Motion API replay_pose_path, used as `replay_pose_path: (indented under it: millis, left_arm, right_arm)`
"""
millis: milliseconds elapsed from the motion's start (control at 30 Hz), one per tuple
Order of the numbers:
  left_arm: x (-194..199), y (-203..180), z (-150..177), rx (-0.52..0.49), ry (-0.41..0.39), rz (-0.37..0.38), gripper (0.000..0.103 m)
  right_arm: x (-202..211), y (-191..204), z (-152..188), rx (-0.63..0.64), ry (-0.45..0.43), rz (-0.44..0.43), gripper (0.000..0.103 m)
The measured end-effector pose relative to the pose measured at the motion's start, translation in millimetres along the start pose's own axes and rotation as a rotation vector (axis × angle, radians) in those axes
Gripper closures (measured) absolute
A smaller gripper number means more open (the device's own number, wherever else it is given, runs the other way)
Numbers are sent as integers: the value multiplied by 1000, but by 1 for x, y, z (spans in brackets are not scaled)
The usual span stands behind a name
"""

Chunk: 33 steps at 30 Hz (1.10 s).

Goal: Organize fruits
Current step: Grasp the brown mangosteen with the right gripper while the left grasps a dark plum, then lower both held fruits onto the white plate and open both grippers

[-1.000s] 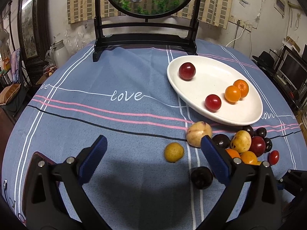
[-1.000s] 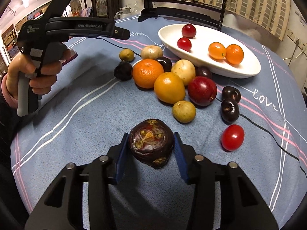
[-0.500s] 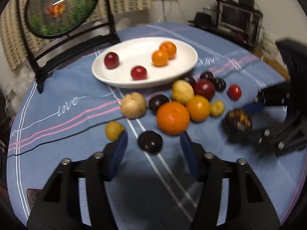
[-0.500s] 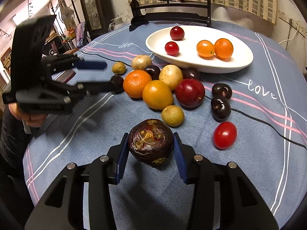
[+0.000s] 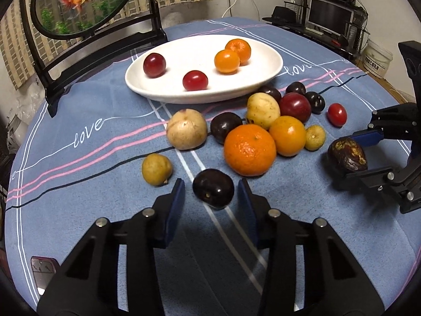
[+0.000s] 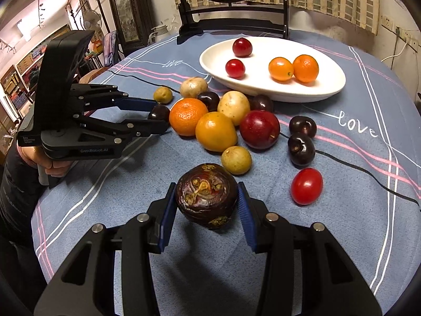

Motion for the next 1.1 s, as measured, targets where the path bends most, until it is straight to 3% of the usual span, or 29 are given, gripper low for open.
replay_pose_path:
  millis: [167,367,500,633,833,1100]
  left_arm:
    - [-3,-4,1,-21,4,-2,71]
    - [2,-3,-1,-15,-5,-6,71]
    - [19,4,-17,43,-69,16,71]
    - [23,11,-52,95,-130,14,71]
    - [-23,30,-98,138,-107,-60,71]
    - [-72,48,-116,178,-42,-138,70]
  right_arm:
    - [0,0,1,2,1,4,58]
    - [4,-3,-2,-17,-20,-14,58]
    - [18,-18,-23,-76,-114,-31,58]
    - [18,-52,-58,-133,-222,64,58]
    - [-21,-97,-95,-191,-226,167,58]
    - [-54,-110,-103,-184,-170,176,56]
Point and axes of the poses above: each gripper's, at about its wrist camera, not at the fingertips, and x roughly against the way its jaws point, y to its left, z to its underside, the point moved 4 cm from there along -x, roughly the way its jaws point, and after that the axes turned 10 degrees about -y, right-handed, at the moved point
